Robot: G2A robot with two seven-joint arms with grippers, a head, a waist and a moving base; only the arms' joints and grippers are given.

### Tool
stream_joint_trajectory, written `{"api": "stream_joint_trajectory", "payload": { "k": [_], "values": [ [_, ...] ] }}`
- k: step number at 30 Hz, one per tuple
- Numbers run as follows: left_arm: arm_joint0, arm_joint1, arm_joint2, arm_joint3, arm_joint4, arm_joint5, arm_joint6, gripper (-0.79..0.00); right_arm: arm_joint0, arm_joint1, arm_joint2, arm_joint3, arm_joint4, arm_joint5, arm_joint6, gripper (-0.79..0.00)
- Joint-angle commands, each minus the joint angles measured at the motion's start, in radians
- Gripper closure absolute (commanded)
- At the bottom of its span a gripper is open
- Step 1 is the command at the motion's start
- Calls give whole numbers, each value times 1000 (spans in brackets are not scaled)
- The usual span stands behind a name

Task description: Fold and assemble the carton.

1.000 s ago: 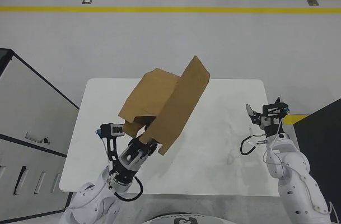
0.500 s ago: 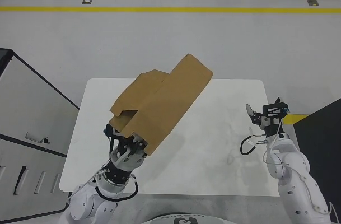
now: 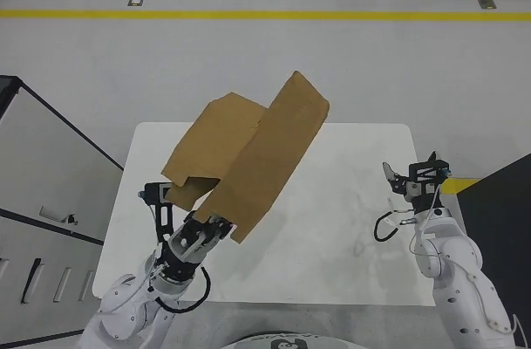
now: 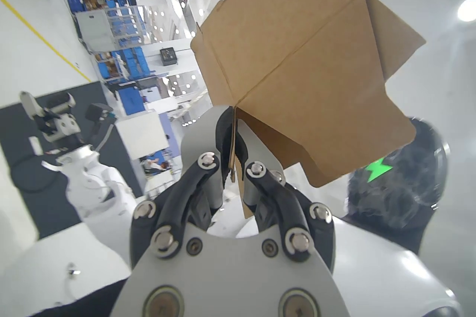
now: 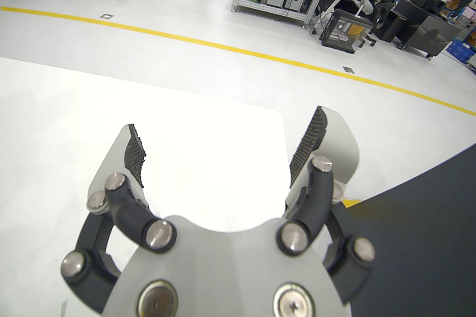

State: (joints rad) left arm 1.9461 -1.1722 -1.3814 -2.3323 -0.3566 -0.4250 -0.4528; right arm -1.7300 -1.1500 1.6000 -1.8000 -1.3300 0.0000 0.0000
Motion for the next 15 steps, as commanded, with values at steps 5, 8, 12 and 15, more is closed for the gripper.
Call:
{"api": "stream_joint_trajectory", "payload": {
  "k": [5, 8, 12, 15],
  "values": [
    [-6, -2, -23, 2, 342, -99, 71, 0, 0, 0, 0, 0, 0, 0, 0, -785],
    [-7, -3, -18, 7, 400, -122, 89, 0, 0, 0, 0, 0, 0, 0, 0, -785],
    [-7, -3, -18, 7, 400, -122, 89, 0, 0, 0, 0, 0, 0, 0, 0, -785],
    [-16, -3, -20, 2, 416, -127, 84, 0, 0, 0, 0, 0, 0, 0, 0, -785]
  ]
}}
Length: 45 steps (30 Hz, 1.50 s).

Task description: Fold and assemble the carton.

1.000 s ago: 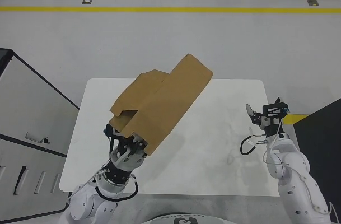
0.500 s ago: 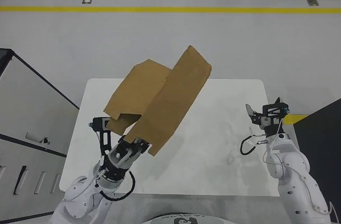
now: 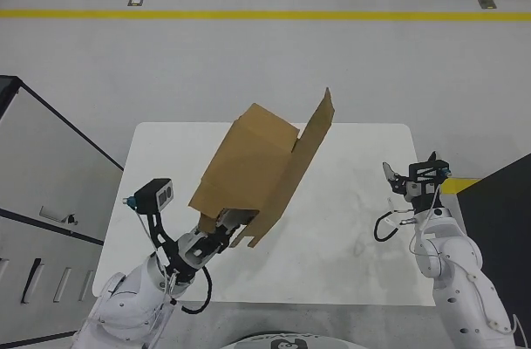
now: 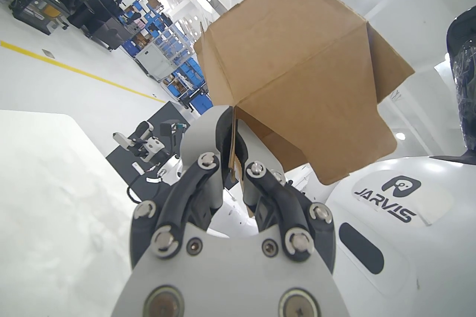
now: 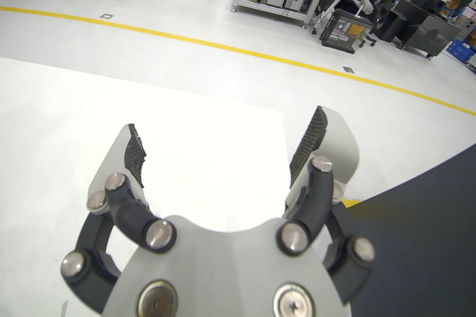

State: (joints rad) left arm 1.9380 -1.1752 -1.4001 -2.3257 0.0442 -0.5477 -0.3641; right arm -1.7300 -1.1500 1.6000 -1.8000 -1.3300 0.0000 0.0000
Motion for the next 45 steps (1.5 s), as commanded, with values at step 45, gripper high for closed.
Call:
{"api": "stream_joint_trajectory", "payload": {
  "k": [45],
  "values": [
    [-275, 11, -64, -24, 1689, -158, 724, 0, 0, 0, 0, 0, 0, 0, 0, -785]
  ]
}}
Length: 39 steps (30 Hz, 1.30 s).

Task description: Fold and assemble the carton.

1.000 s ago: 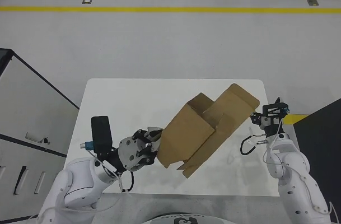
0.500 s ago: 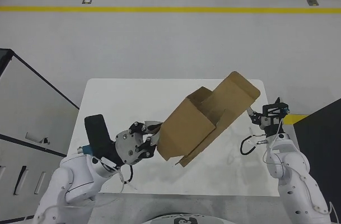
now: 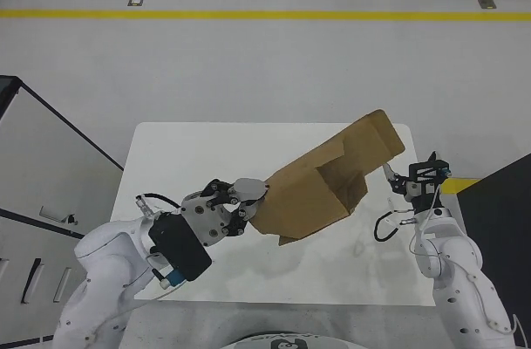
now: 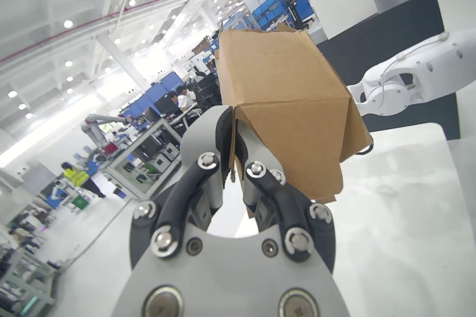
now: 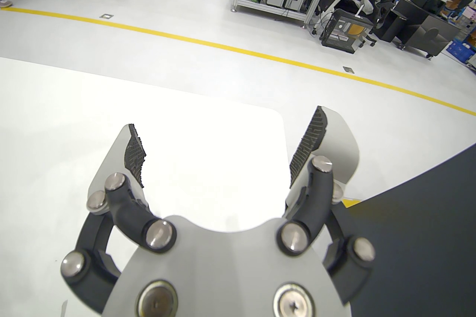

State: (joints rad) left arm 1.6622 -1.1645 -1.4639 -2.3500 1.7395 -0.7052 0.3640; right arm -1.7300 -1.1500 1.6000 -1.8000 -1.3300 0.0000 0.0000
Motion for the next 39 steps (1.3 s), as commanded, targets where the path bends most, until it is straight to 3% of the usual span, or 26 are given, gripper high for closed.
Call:
{"api": "stream_joint_trajectory", "payload": {
  "k": [1, 10, 22, 32, 39],
  "values": [
    [1, 0, 0, 0, -7, -1, -4, 0, 0, 0, 0, 0, 0, 0, 0, -785],
    [-25, 1, 8, 0, 16, 20, 12, 0, 0, 0, 0, 0, 0, 0, 0, -785],
    [-122, 31, 7, 0, 461, 169, 201, 0, 0, 0, 0, 0, 0, 0, 0, -785],
    [-104, 53, 10, 0, 699, 319, 307, 0, 0, 0, 0, 0, 0, 0, 0, -785],
    [-89, 55, 23, 0, 700, 349, 320, 0, 0, 0, 0, 0, 0, 0, 0, -785]
  ]
}}
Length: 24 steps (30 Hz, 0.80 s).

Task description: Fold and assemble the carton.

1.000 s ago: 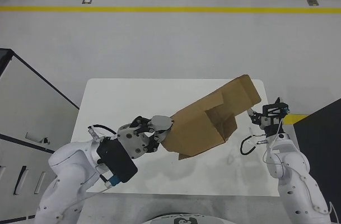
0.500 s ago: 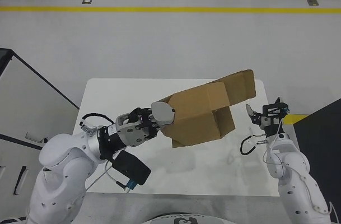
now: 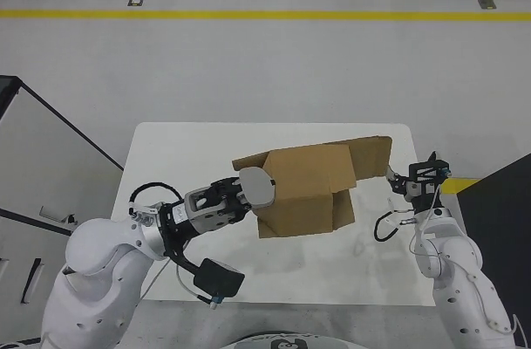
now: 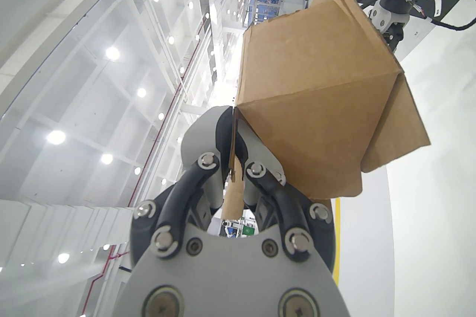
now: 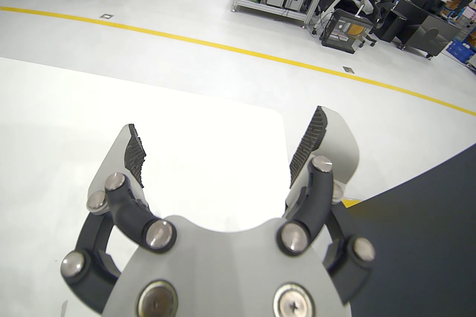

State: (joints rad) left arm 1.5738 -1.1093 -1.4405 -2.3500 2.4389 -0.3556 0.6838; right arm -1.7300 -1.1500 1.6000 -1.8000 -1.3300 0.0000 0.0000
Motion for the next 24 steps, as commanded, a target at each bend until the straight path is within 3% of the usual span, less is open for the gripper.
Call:
{"api": "stream_joint_trajectory", "payload": {
  "k": [1, 5, 16, 24],
  "values": [
    [0, 0, 0, 0, 1, 0, 0, 0, 0, 0, 0, 0, 0, 0, 0, -785],
    [-1, 0, 0, 0, -1, 4, -1, 0, 0, 0, 0, 0, 0, 0, 0, -785],
    [-9, 15, 8, 0, 288, 238, 35, 0, 0, 0, 0, 0, 0, 0, 0, -785],
    [8, 19, 22, 0, 347, 343, 35, 0, 0, 0, 0, 0, 0, 0, 0, -785]
  ]
}}
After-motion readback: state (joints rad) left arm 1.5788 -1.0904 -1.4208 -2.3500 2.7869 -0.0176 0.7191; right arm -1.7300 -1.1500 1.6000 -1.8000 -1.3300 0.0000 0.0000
